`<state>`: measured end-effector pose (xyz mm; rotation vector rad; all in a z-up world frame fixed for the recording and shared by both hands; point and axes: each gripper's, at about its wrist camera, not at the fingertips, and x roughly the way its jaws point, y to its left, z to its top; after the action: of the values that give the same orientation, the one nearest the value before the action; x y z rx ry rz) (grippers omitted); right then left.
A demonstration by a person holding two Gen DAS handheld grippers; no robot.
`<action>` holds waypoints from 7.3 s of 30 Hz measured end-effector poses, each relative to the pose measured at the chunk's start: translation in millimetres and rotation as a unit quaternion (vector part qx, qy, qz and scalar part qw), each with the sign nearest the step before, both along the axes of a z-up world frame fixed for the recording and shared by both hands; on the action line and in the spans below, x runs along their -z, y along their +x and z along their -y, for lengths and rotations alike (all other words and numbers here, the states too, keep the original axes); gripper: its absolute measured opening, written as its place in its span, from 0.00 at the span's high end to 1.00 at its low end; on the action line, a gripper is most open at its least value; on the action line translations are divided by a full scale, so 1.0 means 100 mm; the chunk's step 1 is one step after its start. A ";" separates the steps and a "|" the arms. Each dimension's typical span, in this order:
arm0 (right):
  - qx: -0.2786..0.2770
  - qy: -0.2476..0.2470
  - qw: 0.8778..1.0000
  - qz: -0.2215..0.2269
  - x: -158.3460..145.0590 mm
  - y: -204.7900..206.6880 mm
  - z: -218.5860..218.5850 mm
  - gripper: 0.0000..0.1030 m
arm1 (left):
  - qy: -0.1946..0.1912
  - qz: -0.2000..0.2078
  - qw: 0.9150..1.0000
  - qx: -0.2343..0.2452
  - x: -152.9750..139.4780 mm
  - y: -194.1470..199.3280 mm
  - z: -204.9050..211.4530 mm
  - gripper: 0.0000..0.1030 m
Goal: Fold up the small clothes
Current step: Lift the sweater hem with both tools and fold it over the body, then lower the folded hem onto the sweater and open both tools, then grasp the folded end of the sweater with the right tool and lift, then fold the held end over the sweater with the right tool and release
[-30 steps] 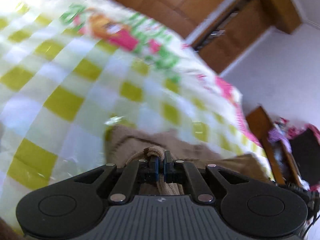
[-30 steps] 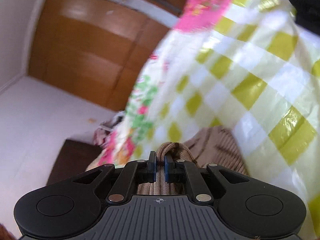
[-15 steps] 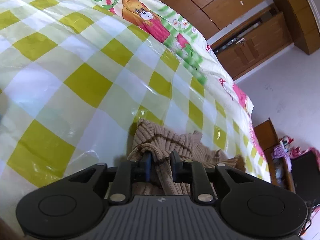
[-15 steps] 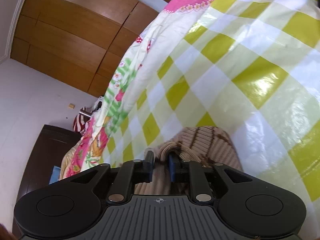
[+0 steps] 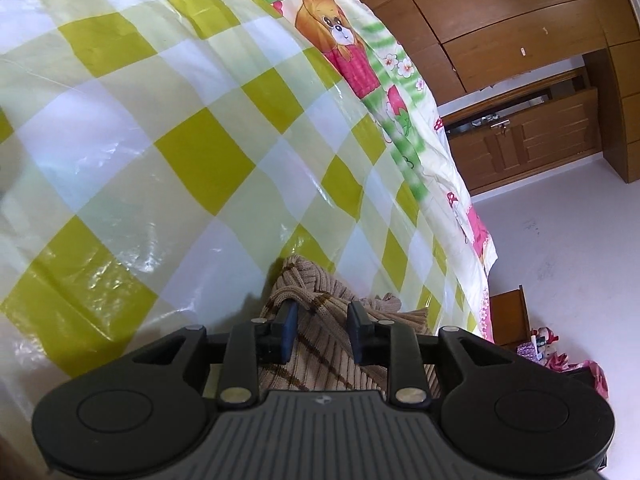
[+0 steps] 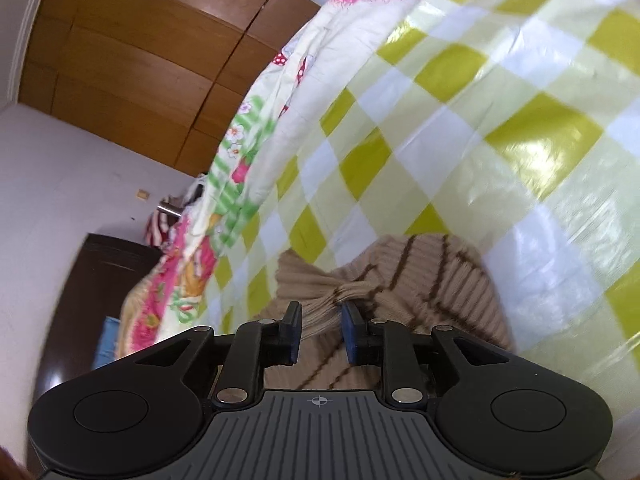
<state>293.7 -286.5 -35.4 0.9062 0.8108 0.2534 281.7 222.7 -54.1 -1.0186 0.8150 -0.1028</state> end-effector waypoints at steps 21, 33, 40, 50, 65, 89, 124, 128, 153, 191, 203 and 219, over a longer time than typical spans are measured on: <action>-0.078 -0.258 0.958 0.093 -0.25 -0.55 -0.12 0.53 | 0.160 0.019 0.985 0.056 -0.20 -0.82 0.15 0.44; -0.082 -0.192 0.977 0.054 -0.29 -0.91 0.02 0.94 | 0.172 0.015 0.977 0.127 -0.18 -0.97 0.31 0.47; -0.081 -0.181 0.980 0.020 -0.16 -1.01 0.07 0.88 | 0.214 0.007 0.962 0.167 -0.12 -1.02 0.46 0.52; -0.080 -0.203 0.976 0.008 0.00 -0.89 0.02 0.90 | 0.232 0.026 0.959 0.163 -0.25 -0.93 0.50 0.79; -0.043 -0.161 0.985 -0.032 0.13 -1.26 0.27 0.86 | 0.196 -0.003 0.969 0.148 -0.07 -1.30 0.41 0.77; -0.105 -0.219 0.965 0.103 0.13 -0.39 -0.58 0.93 | 0.303 0.077 0.939 0.145 -0.15 -0.41 1.25 0.70; 0.053 -0.225 0.968 0.102 -0.05 -1.01 -0.02 0.86 | 0.361 0.144 0.917 0.088 -0.24 -0.82 1.09 0.64; 0.063 -0.164 0.983 0.053 -0.12 -1.60 0.20 0.82 | 0.379 0.139 0.908 0.111 -0.22 -1.06 1.19 0.60; 0.208 0.068 0.976 -0.023 0.56 -1.83 0.38 0.73 | 0.386 0.105 0.907 0.131 -0.19 -1.12 1.39 0.57; 0.160 0.090 0.983 -0.018 0.51 -1.90 0.46 0.85 | 0.361 0.115 0.911 0.163 -0.11 -1.18 1.69 0.56; 0.063 -0.089 0.990 0.091 -0.51 -1.52 -0.35 0.89 | 0.328 0.105 0.928 0.142 -0.20 -1.50 1.29 0.56; -0.259 -0.365 0.880 0.157 -0.27 -1.34 -2.86 0.89 | 0.250 0.084 0.953 0.147 0.02 -1.57 0.93 0.55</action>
<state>159.5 -0.3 -8.7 -0.0833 0.7460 0.5031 124.8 130.1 -56.5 -0.3998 0.7792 -0.2212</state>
